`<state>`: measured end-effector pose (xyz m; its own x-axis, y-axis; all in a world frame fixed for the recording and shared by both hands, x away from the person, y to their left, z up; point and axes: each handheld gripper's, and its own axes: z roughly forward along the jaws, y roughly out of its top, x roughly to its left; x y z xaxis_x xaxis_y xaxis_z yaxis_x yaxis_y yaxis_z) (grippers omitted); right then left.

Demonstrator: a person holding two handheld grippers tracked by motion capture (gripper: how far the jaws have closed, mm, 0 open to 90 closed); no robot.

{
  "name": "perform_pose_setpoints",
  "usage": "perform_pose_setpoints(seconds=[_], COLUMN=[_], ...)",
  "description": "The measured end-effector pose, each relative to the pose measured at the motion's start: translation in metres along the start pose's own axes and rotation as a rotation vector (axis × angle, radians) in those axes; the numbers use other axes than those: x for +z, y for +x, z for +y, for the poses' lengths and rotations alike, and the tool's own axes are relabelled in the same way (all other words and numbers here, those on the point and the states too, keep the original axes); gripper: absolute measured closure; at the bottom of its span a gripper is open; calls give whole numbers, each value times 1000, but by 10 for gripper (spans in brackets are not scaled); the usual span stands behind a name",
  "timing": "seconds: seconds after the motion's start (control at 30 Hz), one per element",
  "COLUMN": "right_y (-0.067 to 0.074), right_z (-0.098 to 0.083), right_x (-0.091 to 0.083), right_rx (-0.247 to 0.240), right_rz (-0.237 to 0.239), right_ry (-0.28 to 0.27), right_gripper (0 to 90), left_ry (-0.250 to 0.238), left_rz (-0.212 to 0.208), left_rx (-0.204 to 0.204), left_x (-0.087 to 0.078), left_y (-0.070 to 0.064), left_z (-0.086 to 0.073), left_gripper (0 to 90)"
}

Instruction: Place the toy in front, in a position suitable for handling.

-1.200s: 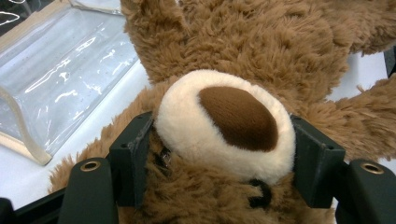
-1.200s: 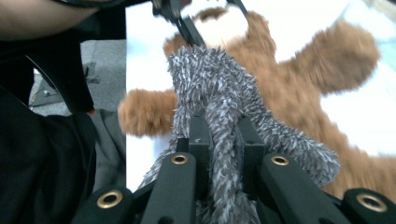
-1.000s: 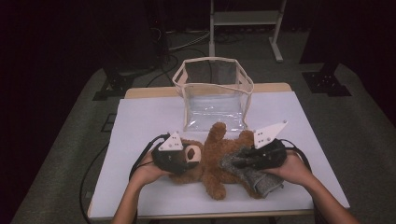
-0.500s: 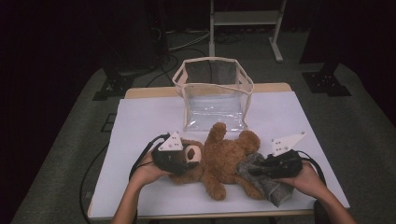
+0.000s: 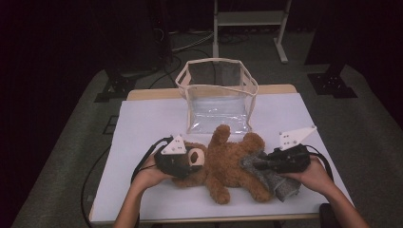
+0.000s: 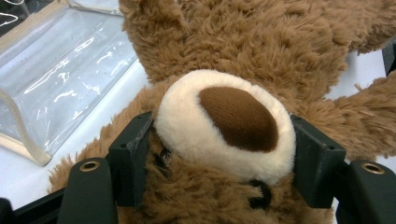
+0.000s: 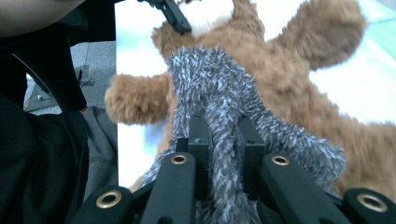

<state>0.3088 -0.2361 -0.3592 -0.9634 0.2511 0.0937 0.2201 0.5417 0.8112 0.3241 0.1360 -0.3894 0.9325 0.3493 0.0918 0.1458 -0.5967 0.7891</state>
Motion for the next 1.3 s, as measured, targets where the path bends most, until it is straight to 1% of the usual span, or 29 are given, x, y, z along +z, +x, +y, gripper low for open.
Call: perform_pose_setpoints(seconds=[0.13, 0.17, 0.2, 0.37, 0.5, 0.63, 0.77, 0.87, 0.97, 1.1, 1.3], right_y=[0, -1, -1, -7, -8, -8, -7, -6, -6, -7, -4], right_z=[13, 19, 19, 30, 31, 32, 35, 32, 24, 8, -9], right_x=[10, 16, 16, 28, 31, 29, 32, 36, 35, 29, 21], right_rx=[-20, -32, -32, -42, -37, -31, -39, -40, -16, 20, 48], right_rz=[16, 23, 23, 40, 44, 42, 47, 54, 62, 67, 61], right_ry=[0, 4, 4, 10, 13, 3, 2, 14, 12, 4, 7], right_gripper=[795, 795, 795, 795, 795, 794, 795, 795, 795, 794, 793], left_ry=[0, 0, 1, 3, 1, 2, 2, 1, -1, -1, 3], left_rz=[-2, -2, -3, -5, -6, -6, -4, -6, -9, -10, -11], left_rx=[3, 5, 5, 5, 5, 7, 5, 5, 7, 8, 15], left_x=[0, 0, 0, -1, 0, 0, 0, -1, -1, -1, -1], left_y=[0, 0, 0, -1, 0, 0, -1, -1, 0, -1, -2], left_z=[0, 0, 0, 0, -1, 0, 0, -1, -1, -1, -1], left_gripper=[316, 316, 316, 316, 316, 316, 316, 316, 317, 317, 317])
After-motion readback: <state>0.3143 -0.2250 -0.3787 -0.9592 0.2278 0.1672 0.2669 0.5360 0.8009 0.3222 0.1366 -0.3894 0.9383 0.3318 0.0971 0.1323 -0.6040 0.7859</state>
